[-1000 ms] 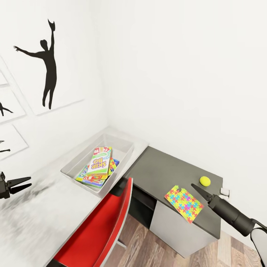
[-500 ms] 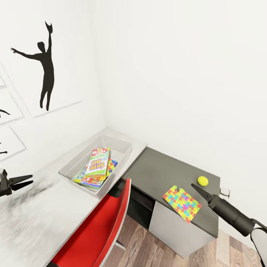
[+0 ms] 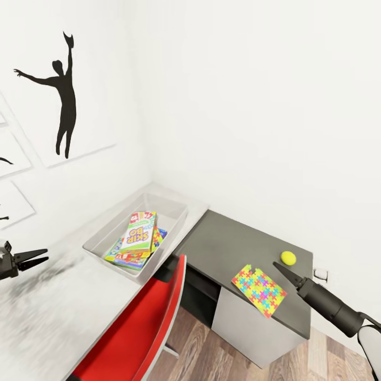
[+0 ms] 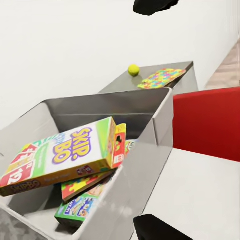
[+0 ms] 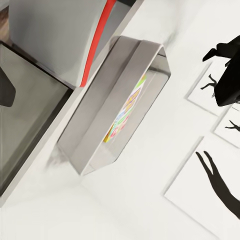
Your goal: Put all the toys in the child's room - the three board games (two on the bed and one on the table), the two jigsaw puzzles on the table, and the tennis ball on the table - inside the toy box on the table in the child's room.
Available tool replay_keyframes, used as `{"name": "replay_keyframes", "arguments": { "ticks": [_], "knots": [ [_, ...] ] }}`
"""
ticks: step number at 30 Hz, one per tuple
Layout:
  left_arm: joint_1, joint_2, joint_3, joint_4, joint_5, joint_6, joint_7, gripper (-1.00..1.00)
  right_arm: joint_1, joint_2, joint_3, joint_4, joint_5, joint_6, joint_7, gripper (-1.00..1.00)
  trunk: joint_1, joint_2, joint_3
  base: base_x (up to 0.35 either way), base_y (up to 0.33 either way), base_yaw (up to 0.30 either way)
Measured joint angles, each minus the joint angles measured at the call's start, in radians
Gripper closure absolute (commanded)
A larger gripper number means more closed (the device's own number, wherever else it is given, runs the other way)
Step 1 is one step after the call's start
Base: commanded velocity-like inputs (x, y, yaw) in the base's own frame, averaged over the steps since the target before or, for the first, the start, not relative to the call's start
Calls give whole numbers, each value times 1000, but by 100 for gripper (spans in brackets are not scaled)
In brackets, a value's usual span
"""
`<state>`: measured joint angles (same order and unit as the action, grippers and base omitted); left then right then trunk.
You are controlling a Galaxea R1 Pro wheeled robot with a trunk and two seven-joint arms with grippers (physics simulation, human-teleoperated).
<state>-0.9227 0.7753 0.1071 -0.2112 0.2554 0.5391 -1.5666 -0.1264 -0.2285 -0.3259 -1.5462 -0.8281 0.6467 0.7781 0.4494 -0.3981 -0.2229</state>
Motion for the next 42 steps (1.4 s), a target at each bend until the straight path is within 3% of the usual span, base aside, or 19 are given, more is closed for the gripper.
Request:
{"name": "replay_keyframes", "arguments": {
  "ticks": [5,9,10,13,16,19,21,27,30,32,35,42],
  "knots": [
    [0,-36,-1,-51,-4,8,0,-100,0,0,-2,0,0,0,3,-100,0,0,5,0,0,-160],
    [-4,-131,-15,-160,-24,31,0,-100,0,-2,-5,6,-3,1,6,-100,0,0,10,0,0,-181],
    [-9,-160,-21,-216,-37,65,5,-100,0,-3,-6,13,-3,1,7,-100,0,0,11,0,0,-184],
    [-14,-202,-30,-348,-56,156,56,-100,0,-4,-7,26,-3,0,8,-100,0,0,14,0,0,-185],
    [-16,-253,-35,-517,-65,280,178,-100,0,-5,-8,32,-2,0,9,-100,0,0,18,0,0,-186],
    [-16,-298,-36,-609,-64,351,283,-100,0,-6,-8,34,-2,0,10,-100,0,0,22,0,0,-186],
    [-15,-347,-36,-659,-64,407,349,-100,0,-6,-8,35,-2,0,11,-100,0,0,24,0,0,-186],
    [-16,-467,-37,-692,-65,458,486,-100,0,-8,-9,35,-3,0,11,-100,0,0,31,0,0,-187],
    [-15,-547,-39,-697,-63,463,634,-100,0,-9,-9,35,-2,0,11,-100,0,0,35,0,0,-187],
    [-15,-572,-38,-698,-63,462,690,-100,0,-9,-10,35,-3,-2,11,-100,0,0,37,0,0,-187],
    [-14,-588,-33,-700,-59,459,733,-100,0,-10,-10,35,-3,-9,13,-100,0,0,41,0,0,-187],
    [-4,-594,-22,-731,-53,457,732,-100,0,-10,-10,36,-3,-14,12,-100,0,0,49,0,-7,-198]
  ]
}}
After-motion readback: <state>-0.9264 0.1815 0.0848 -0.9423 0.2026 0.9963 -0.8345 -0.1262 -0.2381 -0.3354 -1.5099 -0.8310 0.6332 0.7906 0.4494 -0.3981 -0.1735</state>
